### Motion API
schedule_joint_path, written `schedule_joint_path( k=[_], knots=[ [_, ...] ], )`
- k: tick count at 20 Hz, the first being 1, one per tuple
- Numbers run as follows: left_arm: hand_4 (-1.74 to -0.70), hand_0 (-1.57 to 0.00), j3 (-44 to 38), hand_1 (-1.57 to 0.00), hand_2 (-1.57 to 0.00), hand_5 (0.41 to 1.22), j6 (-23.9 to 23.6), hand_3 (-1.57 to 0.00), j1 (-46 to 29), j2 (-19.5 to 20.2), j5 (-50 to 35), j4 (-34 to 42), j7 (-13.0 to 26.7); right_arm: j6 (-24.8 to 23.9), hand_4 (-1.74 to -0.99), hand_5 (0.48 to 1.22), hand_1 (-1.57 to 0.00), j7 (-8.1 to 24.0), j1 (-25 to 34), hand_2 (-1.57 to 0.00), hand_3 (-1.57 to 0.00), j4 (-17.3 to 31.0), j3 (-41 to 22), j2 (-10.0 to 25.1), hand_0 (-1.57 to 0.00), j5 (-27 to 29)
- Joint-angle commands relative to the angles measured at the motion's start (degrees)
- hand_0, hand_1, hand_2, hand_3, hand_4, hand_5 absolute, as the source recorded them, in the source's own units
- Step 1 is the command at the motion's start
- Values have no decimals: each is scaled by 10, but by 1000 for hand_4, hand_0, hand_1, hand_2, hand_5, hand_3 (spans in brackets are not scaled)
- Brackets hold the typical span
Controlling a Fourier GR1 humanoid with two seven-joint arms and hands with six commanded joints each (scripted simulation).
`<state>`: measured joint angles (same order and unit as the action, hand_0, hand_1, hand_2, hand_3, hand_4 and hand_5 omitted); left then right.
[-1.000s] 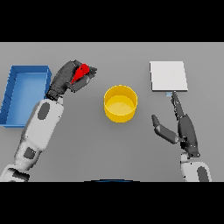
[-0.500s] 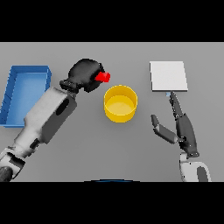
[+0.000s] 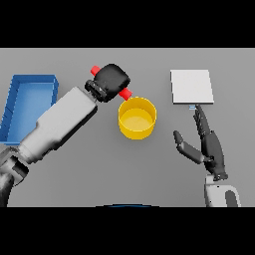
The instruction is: Pick up the red beaker and tilt it to pour out 1 green nut into yellow bowl. Pick up the yellow bowl and place it on the metallic measuring scale.
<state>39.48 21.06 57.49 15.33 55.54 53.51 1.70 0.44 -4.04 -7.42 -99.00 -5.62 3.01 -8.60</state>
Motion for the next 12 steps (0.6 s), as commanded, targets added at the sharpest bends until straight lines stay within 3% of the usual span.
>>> schedule_joint_path(
  k=[1,7,12],
  knots=[
    [-1723,-1571,14,-1571,-1571,1218,3,-1394,6,-2,11,-3,-10,-5,-1220,624,1,-10,-4,1,1,-4,-6,-2,1,-10],
    [-1733,-1571,87,-1571,-1571,1220,7,-1525,55,4,78,-31,-69,-26,-1193,578,1,-15,0,1,1,0,-12,-9,1,-37],
    [-1738,-1571,147,-1571,-1571,1221,3,-1556,94,-5,138,-52,-94,-25,-1148,566,1,-14,9,1,1,0,-5,-3,1,-32]
  ],
)
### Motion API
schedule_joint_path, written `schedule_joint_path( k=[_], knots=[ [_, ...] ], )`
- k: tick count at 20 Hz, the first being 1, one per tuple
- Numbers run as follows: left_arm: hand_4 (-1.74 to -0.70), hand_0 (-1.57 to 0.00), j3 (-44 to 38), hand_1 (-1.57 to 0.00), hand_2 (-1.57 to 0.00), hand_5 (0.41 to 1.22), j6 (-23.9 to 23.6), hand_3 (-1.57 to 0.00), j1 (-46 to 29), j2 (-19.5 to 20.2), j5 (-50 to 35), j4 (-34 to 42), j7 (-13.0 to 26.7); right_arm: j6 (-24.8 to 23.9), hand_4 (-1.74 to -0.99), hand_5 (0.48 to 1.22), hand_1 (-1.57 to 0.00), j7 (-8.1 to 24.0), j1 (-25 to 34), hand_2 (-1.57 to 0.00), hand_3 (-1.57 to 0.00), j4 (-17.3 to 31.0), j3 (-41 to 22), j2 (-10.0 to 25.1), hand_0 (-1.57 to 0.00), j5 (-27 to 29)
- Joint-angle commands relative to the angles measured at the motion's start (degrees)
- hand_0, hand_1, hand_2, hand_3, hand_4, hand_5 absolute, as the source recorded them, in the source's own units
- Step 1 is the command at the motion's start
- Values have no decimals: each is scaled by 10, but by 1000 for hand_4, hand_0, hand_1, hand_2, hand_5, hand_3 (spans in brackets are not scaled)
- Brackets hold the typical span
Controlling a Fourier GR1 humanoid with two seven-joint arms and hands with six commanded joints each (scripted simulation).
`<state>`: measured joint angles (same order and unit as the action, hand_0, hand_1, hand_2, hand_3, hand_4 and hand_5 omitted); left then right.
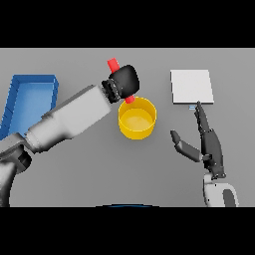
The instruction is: Pick up the red beaker and tilt it to pour out 1 green nut into yellow bowl. Pick up the yellow bowl and place it on the metallic measuring scale.
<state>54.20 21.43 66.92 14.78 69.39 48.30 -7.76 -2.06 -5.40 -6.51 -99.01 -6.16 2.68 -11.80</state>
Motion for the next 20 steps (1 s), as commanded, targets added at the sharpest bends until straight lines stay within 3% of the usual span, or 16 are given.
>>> schedule_joint_path(
  k=[1,13,16,20],
  knots=[
    [-1738,-1571,11,-1571,-1571,1221,-6,-1559,5,1,10,-4,-11,5,-1147,566,1,-4,-4,1,1,0,0,1,1,4],
    [-1732,-1571,99,-1571,-1571,1221,-28,-1570,101,-12,114,-34,-62,-5,-1138,572,1,-12,-13,1,1,-10,-1,-2,1,-3],
    [-1728,-1571,83,-1571,-1571,1221,-40,-1571,176,6,120,-60,-89,-4,-1135,563,1,3,3,1,1,-10,3,1,1,1],
    [-1720,-1571,1,-1571,-1571,1221,-60,-1571,242,43,88,-126,-71,3,-1128,554,1,-13,-2,1,1,-2,-5,-4,1,2]
  ],
)
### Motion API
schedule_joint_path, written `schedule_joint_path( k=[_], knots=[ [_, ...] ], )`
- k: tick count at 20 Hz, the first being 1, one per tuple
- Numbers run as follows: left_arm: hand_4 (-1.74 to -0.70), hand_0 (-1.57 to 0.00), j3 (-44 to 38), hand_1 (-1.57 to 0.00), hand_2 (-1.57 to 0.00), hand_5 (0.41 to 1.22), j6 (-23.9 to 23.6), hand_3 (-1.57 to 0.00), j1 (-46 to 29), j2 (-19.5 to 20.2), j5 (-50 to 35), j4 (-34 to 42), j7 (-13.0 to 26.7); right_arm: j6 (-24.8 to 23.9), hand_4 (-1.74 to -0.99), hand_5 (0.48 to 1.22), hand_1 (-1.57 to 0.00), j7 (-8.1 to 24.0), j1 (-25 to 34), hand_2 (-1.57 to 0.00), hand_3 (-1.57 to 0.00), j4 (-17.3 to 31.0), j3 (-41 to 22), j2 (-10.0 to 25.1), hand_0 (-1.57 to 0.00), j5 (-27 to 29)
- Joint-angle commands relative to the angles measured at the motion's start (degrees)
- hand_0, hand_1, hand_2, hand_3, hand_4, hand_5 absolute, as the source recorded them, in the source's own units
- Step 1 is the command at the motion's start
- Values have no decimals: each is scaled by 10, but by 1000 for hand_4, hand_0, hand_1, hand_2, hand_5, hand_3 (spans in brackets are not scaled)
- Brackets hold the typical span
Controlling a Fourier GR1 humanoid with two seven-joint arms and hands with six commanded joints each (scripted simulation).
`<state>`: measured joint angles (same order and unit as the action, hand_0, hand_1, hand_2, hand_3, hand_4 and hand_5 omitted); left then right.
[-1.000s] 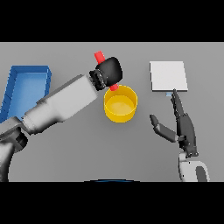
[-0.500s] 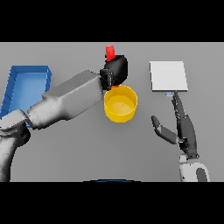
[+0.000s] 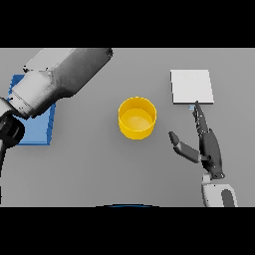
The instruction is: Pick up the red beaker and tilt it to pour out 1 green nut into yellow bowl. Pick up the yellow bowl and place it on the metallic measuring scale.
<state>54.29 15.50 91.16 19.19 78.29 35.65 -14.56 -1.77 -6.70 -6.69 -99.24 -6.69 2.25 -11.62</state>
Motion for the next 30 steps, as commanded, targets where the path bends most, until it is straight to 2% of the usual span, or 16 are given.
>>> schedule_joint_path(
  k=[1,4,5,6,8,12,13,14,15,17,21,23,25,27,29,30],
  knots=[
    [-1722,-1571,-27,-1571,-1571,1221,3,-1571,13,6,-16,-21,8,4,-1117,554,1,-1,-1,1,1,2,-3,0,1,-1],
    [-1731,-1571,-156,-1571,-1571,1221,37,-1523,37,25,-106,-94,74,12,-1102,572,1,-10,4,1,1,5,-1,6,1,7],
    [-1733,-1571,-203,-1571,-1571,1221,44,-1515,38,43,-144,-108,86,12,-1104,576,1,-3,8,1,1,7,-3,6,1,4],
    [-1735,-1571,-252,-1571,-1571,1221,48,-1509,34,63,-183,-128,108,13,-1105,578,1,-8,6,1,1,6,-4,4,1,8],
    [-1737,-1571,-342,-1571,-1571,1221,46,-1520,14,100,-262,-159,122,16,-1116,582,1,-14,8,1,1,8,-2,6,1,12],
    [-1739,-1571,-457,-1571,-1571,1221,-2,-1550,-64,146,-374,-172,162,11,-1127,606,1,-10,18,1,1,16,-3,15,1,-2],
    [-1740,-1571,-474,-1571,-1571,1221,-23,-1554,-91,147,-393,-168,190,9,-1132,614,1,-5,25,1,1,25,-5,14,1,-8],
    [-1740,-1571,-483,-1571,-1571,1221,-39,-1558,-120,150,-405,-161,220,12,-1132,621,1,-16,22,1,1,25,-5,15,1,-5],
    [-1740,-1571,-490,-1571,-1571,1221,-59,-1560,-147,153,-415,-145,246,14,-1138,626,1,-13,22,1,1,25,-5,18,1,-6],
    [-1740,-1571,-529,-1571,-1571,1221,-99,-1564,-208,149,-462,-119,271,15,-1134,632,1,-7,22,1,1,23,-10,16,1,-9],
    [-1741,-1571,-576,-1571,-1571,1221,-128,-1568,-324,145,-531,-14,355,24,-1129,659,1,-19,16,1,1,14,-5,23,1,5],
    [-1741,-1571,-583,-1571,-1571,1221,-142,-1569,-400,132,-557,64,374,27,-1131,669,1,-11,22,1,1,21,-2,24,1,10],
    [-1741,-1571,-587,-1571,-1571,1221,-158,-1570,-473,116,-577,137,389,24,-1151,676,1,-30,16,1,1,23,-7,25,1,-1],
    [-1741,-1571,-593,-1571,-1571,1221,-169,-1570,-530,105,-589,191,408,20,-1166,676,1,-31,11,1,1,24,-8,25,1,-8],
    [-1741,-1571,-593,-1571,-1571,1151,-181,-1571,-564,92,-595,225,415,21,-1174,676,1,-25,12,1,1,24,-7,24,1,-4],
    [-1741,-1571,-596,-1571,-1571,1098,-184,-1571,-579,90,-599,237,423,23,-1171,677,1,-33,7,1,1,22,-8,23,1,-2]
  ],
)
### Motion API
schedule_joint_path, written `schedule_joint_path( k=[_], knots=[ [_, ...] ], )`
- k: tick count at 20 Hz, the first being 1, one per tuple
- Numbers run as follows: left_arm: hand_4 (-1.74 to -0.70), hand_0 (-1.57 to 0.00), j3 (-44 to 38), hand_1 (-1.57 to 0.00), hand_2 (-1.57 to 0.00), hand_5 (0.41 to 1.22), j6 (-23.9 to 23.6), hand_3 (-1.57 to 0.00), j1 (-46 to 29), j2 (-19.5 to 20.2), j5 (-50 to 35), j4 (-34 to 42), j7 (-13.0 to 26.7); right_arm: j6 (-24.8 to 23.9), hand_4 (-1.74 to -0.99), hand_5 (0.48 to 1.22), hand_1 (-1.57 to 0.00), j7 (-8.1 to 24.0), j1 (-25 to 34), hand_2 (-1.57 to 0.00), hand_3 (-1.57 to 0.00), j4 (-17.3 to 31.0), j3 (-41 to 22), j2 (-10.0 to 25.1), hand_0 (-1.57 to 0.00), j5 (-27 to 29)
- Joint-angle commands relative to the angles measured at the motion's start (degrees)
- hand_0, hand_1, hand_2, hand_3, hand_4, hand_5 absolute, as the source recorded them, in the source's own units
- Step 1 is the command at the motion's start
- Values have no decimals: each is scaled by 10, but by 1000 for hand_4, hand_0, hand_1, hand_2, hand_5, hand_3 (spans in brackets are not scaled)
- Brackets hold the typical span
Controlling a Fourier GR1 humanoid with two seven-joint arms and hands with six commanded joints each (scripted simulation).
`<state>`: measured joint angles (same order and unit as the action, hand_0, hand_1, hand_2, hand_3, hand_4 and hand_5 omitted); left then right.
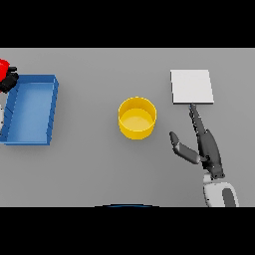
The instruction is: Pick up the red beaker and tilt it to pour out 1 green nut into yellow bowl. Pick up the yellow bowl and place it on the metallic measuring scale.
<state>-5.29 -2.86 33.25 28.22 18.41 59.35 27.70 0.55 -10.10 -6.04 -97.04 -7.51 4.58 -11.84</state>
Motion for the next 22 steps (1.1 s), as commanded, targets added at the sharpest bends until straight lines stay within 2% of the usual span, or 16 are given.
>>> schedule_joint_path(
  k=[1,3,4,5,6,8,9,11,14,17,19,20,21,22],
  knots=[
    [-1741,-1571,2,-1571,-1571,1050,-6,-1571,-13,-7,-1,12,9,-1,-1167,675,1,11,9,1,1,-1,2,1,1,1],
    [-1741,-1571,2,-1571,-1571,925,-13,-1571,-36,-15,-5,37,24,0,-1157,671,1,9,3,1,1,-4,0,-1,1,1],
    [-1655,-1571,0,-1571,-1571,868,-9,-1571,-39,-15,-9,47,38,4,-1155,669,1,11,4,1,1,-1,3,3,1,6],
    [-1521,-1571,2,-1571,-1526,818,4,-1525,-41,-14,-14,57,48,4,-1155,670,1,11,8,1,1,-2,2,1,1,7],
    [-1369,-1469,5,-1344,-1276,774,33,-1318,-52,-6,-27,77,28,7,-1153,670,1,12,10,1,1,0,7,5,1,12],
    [-1126,-940,2,-860,-817,705,82,-843,-63,-3,-63,101,27,5,-1149,670,1,16,8,1,1,0,5,5,1,7],
    [-1050,-751,-5,-687,-653,683,103,-675,-63,-1,-86,106,30,5,-1150,671,1,12,7,1,1,1,3,4,1,5],
    [-915,-481,10,-440,-418,651,129,-431,-63,14,-74,98,39,3,-1155,670,1,4,1,1,1,-4,0,-1,1,6],
    [-828,-246,30,-225,-213,627,143,-220,-60,22,-51,85,48,-3,-1156,665,1,14,2,1,1,-10,1,5,1,-4],
    [-794,-125,34,-115,-109,627,130,-112,-66,28,-35,84,33,-8,-1157,665,1,11,-2,1,1,-12,-2,4,1,-11],
    [-776,-80,37,-73,-69,631,121,-72,-63,20,-33,85,11,-13,-1144,644,1,34,6,1,1,-5,-5,1,1,-22],
    [-778,-64,35,-58,-55,633,114,-57,-56,16,-34,86,7,-24,-1131,631,1,61,15,1,1,-1,-11,5,1,-48],
    [-779,-51,31,-46,-44,635,110,-45,-58,14,-38,87,-5,-19,-1115,638,1,59,27,1,1,1,-15,12,1,-55],
    [-784,-40,25,-37,-35,644,108,-36,-57,11,-46,91,-7,-2,-1087,649,1,39,31,1,1,0,-18,30,1,-56]
  ],
)
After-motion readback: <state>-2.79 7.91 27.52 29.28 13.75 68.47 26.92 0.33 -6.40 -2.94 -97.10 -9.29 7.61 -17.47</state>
